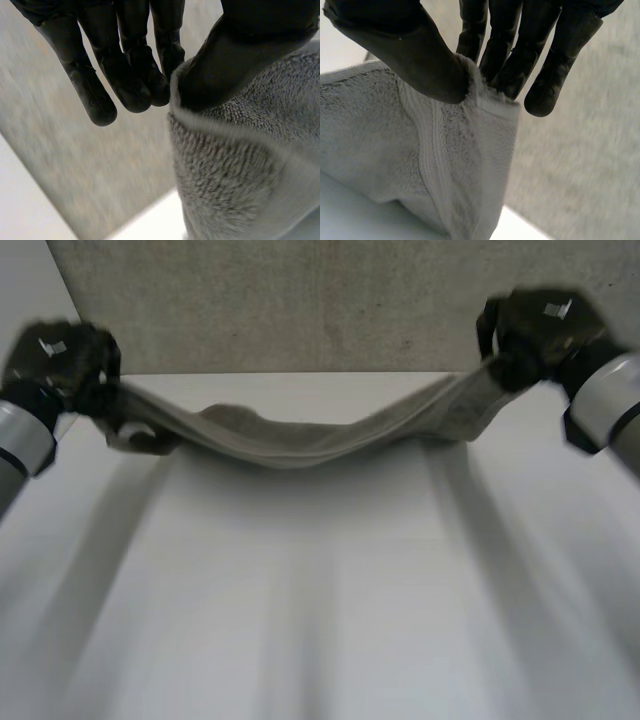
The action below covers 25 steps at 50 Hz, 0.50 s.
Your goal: Fold the towel.
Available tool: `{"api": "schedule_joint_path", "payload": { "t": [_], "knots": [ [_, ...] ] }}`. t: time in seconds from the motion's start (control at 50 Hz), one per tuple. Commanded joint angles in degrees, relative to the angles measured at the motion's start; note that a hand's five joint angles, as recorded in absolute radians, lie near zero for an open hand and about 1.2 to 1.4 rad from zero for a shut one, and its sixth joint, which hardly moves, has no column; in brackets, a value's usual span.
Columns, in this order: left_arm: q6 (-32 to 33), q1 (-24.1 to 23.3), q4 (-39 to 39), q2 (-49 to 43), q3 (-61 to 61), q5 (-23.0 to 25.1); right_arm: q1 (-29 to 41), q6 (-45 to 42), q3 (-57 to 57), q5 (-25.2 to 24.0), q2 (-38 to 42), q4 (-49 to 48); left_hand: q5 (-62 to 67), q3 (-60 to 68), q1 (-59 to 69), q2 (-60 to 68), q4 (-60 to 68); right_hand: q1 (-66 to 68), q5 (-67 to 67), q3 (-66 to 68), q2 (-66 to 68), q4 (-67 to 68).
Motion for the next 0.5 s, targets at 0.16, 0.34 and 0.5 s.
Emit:
{"api": "schedule_joint_path", "payload": {
  "t": [0.16,0.34,0.5],
  "knots": [
    [-9.94,1.64,-9.57,8.72,5.62,9.10,-3.46,-23.11,-23.89,-2.80,2.41,33.25,4.08,2.79,6.12,2.87,2.19,3.55,3.42,3.55,4.71,3.21],
    [-7.74,1.47,-14.67,-11.79,14.15,8.75,1.72,-34.38,-27.57,8.62,17.61,31.09,4.08,2.79,6.12,2.87,2.19,3.55,3.42,3.55,4.71,3.21],
    [1.58,-3.98,-18.80,-29.46,35.06,5.05,5.24,-35.26,-37.06,9.86,28.35,14.16,4.08,2.79,6.12,2.87,2.19,3.55,3.42,3.55,4.71,3.21]
  ]
}}
